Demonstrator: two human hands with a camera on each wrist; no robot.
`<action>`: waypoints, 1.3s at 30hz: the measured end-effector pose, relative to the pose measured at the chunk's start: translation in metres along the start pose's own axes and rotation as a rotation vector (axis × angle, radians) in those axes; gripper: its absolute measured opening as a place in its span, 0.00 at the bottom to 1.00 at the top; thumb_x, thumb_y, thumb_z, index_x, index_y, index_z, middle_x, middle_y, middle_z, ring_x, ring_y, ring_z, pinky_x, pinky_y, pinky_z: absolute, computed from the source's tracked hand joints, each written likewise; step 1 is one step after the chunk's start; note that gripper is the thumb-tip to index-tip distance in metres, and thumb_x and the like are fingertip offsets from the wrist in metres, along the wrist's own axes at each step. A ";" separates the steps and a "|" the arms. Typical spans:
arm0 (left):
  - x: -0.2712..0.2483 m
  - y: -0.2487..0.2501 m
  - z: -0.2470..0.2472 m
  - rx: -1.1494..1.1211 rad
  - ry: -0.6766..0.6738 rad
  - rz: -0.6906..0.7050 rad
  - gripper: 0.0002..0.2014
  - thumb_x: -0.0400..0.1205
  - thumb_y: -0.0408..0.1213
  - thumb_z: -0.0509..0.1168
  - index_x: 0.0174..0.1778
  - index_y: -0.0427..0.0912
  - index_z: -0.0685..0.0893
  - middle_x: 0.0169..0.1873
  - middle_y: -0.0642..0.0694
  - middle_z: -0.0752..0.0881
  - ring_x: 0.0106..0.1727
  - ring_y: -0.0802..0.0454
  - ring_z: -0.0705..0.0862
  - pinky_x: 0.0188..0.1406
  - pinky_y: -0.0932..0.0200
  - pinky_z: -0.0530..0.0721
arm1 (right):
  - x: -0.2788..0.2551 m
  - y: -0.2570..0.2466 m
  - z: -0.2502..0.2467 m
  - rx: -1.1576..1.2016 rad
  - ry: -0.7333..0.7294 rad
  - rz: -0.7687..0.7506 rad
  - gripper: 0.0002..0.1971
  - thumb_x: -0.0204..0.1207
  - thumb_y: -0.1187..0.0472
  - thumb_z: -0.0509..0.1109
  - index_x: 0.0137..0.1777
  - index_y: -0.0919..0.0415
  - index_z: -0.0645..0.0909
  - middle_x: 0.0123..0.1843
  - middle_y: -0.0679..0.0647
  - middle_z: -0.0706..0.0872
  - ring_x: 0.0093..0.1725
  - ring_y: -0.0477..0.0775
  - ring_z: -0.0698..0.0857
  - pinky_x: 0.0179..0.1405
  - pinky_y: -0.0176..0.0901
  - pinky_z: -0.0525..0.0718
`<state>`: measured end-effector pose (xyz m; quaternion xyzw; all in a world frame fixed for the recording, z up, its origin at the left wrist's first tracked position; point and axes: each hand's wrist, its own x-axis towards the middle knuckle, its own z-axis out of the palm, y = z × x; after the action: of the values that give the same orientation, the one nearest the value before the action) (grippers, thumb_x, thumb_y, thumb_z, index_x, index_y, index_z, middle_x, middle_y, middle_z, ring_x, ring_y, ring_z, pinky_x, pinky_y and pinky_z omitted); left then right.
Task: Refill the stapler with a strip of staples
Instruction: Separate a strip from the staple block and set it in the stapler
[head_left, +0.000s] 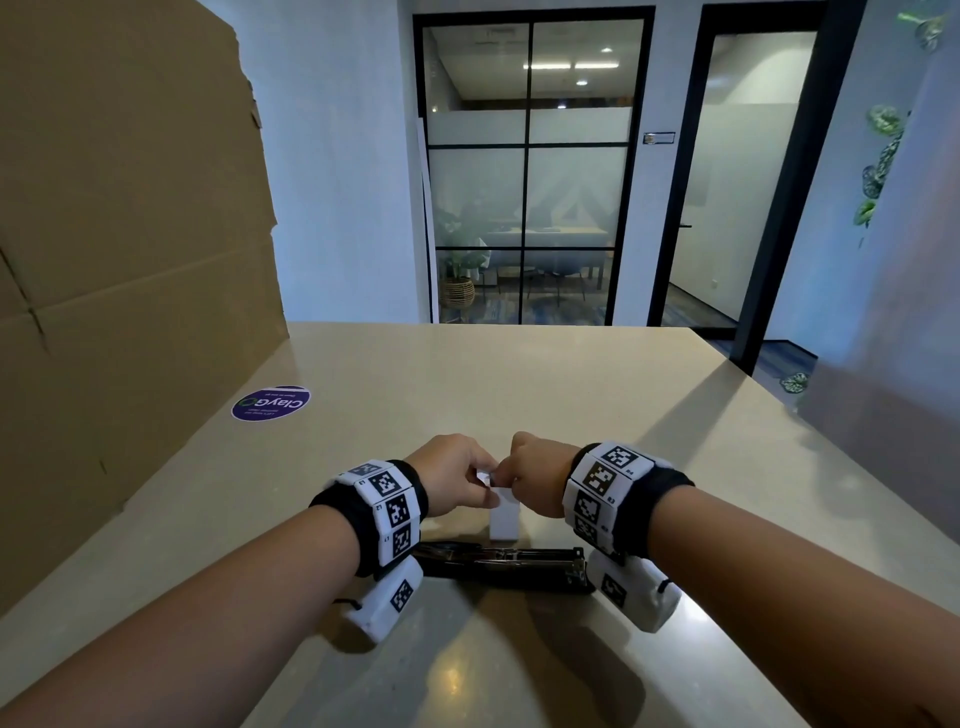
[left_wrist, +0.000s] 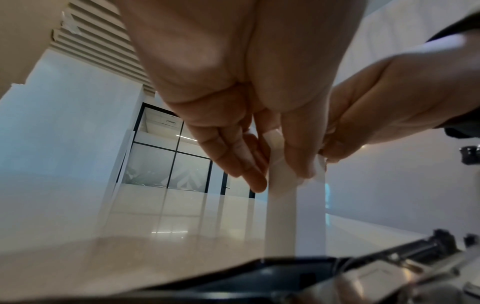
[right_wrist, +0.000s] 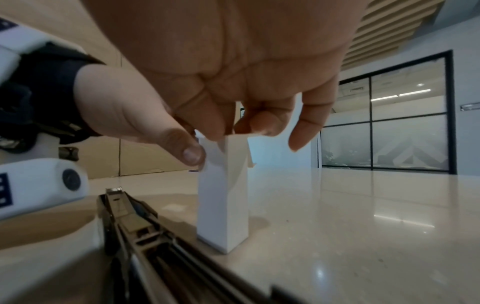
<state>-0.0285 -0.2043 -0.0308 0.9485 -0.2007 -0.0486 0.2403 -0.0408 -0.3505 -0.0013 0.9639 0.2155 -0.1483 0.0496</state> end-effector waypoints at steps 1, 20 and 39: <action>0.000 0.000 0.000 0.001 -0.004 0.002 0.14 0.75 0.40 0.74 0.57 0.46 0.89 0.43 0.49 0.82 0.44 0.52 0.79 0.46 0.62 0.74 | 0.000 -0.002 -0.001 -0.026 -0.013 0.008 0.21 0.82 0.63 0.54 0.71 0.49 0.75 0.68 0.60 0.70 0.63 0.63 0.79 0.66 0.56 0.78; 0.003 0.005 -0.003 0.041 -0.006 -0.050 0.12 0.73 0.40 0.76 0.50 0.41 0.90 0.39 0.50 0.83 0.42 0.52 0.81 0.43 0.62 0.76 | 0.002 0.004 -0.002 0.316 0.306 -0.063 0.08 0.70 0.63 0.74 0.48 0.62 0.86 0.47 0.57 0.87 0.45 0.56 0.81 0.43 0.41 0.75; 0.000 0.006 -0.005 0.054 -0.037 -0.031 0.19 0.75 0.42 0.74 0.62 0.46 0.87 0.55 0.45 0.87 0.48 0.53 0.82 0.51 0.58 0.81 | 0.004 0.017 0.005 0.937 0.608 -0.014 0.10 0.81 0.68 0.52 0.50 0.56 0.73 0.35 0.49 0.77 0.36 0.58 0.87 0.45 0.51 0.83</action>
<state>-0.0298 -0.2069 -0.0236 0.9566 -0.1915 -0.0643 0.2102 -0.0313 -0.3649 -0.0069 0.8808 0.1376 0.0562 -0.4496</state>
